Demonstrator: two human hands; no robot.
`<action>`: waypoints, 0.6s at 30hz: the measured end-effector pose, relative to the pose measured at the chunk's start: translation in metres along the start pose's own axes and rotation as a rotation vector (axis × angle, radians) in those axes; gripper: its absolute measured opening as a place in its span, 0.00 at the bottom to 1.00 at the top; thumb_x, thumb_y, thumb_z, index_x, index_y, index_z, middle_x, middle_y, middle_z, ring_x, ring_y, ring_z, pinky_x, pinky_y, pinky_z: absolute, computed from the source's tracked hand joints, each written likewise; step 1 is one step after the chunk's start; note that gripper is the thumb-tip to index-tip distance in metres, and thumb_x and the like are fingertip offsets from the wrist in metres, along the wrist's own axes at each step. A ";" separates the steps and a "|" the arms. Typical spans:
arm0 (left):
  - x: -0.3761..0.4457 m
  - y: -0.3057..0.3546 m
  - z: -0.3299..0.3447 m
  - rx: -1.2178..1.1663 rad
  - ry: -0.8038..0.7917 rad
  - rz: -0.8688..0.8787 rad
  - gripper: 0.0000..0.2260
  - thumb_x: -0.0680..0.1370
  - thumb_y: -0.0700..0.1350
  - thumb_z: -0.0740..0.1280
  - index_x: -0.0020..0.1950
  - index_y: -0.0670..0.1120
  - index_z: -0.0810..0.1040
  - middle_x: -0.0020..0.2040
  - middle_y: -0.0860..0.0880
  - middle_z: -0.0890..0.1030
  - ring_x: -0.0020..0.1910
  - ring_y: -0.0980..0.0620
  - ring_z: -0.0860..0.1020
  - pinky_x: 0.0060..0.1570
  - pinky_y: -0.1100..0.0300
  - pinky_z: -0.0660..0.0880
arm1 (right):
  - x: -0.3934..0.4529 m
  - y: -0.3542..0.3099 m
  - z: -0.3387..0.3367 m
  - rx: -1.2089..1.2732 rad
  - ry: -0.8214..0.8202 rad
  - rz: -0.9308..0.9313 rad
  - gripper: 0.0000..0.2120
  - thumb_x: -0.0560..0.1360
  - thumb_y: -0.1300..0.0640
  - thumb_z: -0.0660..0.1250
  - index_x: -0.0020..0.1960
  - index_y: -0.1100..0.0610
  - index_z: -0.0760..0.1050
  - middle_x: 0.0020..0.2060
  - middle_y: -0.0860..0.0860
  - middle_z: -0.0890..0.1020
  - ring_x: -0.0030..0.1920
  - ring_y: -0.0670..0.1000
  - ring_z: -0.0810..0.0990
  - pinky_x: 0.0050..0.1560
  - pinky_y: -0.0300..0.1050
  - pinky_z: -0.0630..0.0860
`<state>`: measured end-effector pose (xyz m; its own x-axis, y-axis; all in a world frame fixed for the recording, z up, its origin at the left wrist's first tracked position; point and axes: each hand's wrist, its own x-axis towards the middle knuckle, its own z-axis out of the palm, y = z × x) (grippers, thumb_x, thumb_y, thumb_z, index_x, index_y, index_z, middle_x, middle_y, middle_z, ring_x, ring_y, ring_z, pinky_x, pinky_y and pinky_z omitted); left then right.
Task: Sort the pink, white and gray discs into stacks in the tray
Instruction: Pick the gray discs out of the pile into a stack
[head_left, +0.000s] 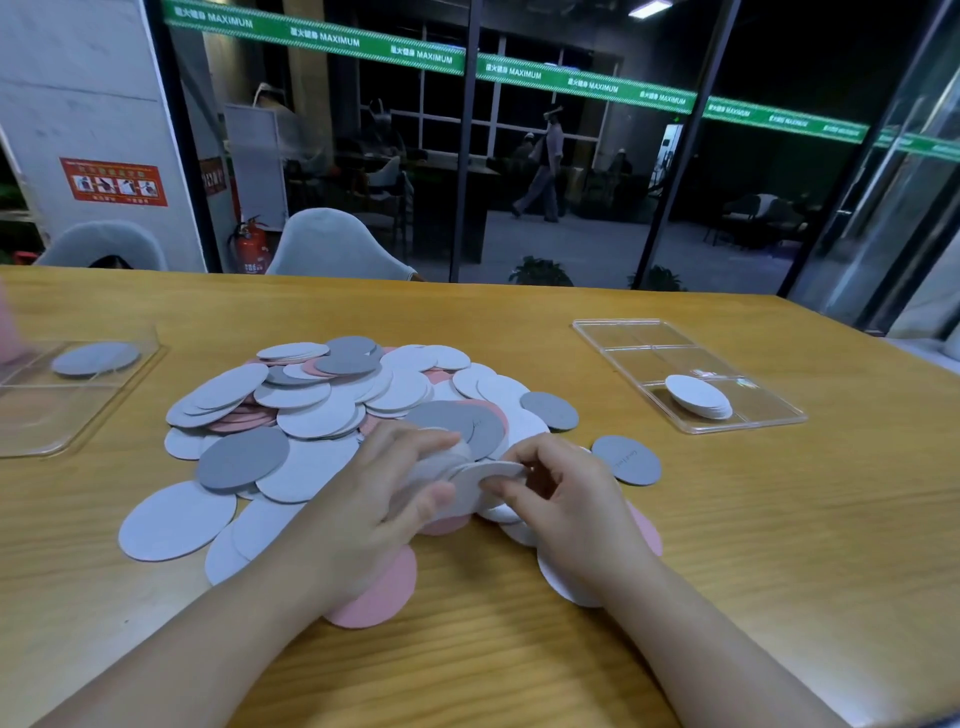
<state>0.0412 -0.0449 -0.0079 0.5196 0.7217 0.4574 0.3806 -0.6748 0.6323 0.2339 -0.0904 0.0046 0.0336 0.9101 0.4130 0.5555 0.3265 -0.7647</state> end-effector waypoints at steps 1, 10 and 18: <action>0.000 0.002 0.000 0.020 -0.015 0.004 0.15 0.72 0.63 0.56 0.59 0.72 0.65 0.59 0.68 0.65 0.62 0.67 0.66 0.55 0.78 0.60 | -0.001 0.000 0.002 0.003 -0.006 0.011 0.10 0.72 0.61 0.70 0.38 0.48 0.75 0.33 0.43 0.77 0.34 0.41 0.73 0.35 0.30 0.68; -0.001 0.007 0.002 0.088 -0.036 0.021 0.21 0.74 0.48 0.59 0.61 0.71 0.62 0.58 0.68 0.65 0.60 0.66 0.67 0.54 0.78 0.61 | 0.003 0.005 -0.002 -0.131 -0.037 -0.115 0.07 0.73 0.56 0.67 0.50 0.47 0.76 0.45 0.40 0.76 0.40 0.44 0.74 0.42 0.31 0.68; -0.002 0.005 -0.002 0.076 -0.017 -0.004 0.23 0.73 0.48 0.62 0.63 0.71 0.64 0.60 0.67 0.68 0.61 0.68 0.67 0.54 0.79 0.60 | -0.007 0.012 -0.049 -0.390 -0.211 0.116 0.20 0.69 0.45 0.71 0.58 0.41 0.69 0.55 0.36 0.72 0.58 0.37 0.68 0.54 0.27 0.66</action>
<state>0.0407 -0.0493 -0.0037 0.5305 0.7222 0.4438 0.4396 -0.6821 0.5844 0.2807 -0.1057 0.0166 -0.0334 0.9803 0.1946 0.8307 0.1355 -0.5401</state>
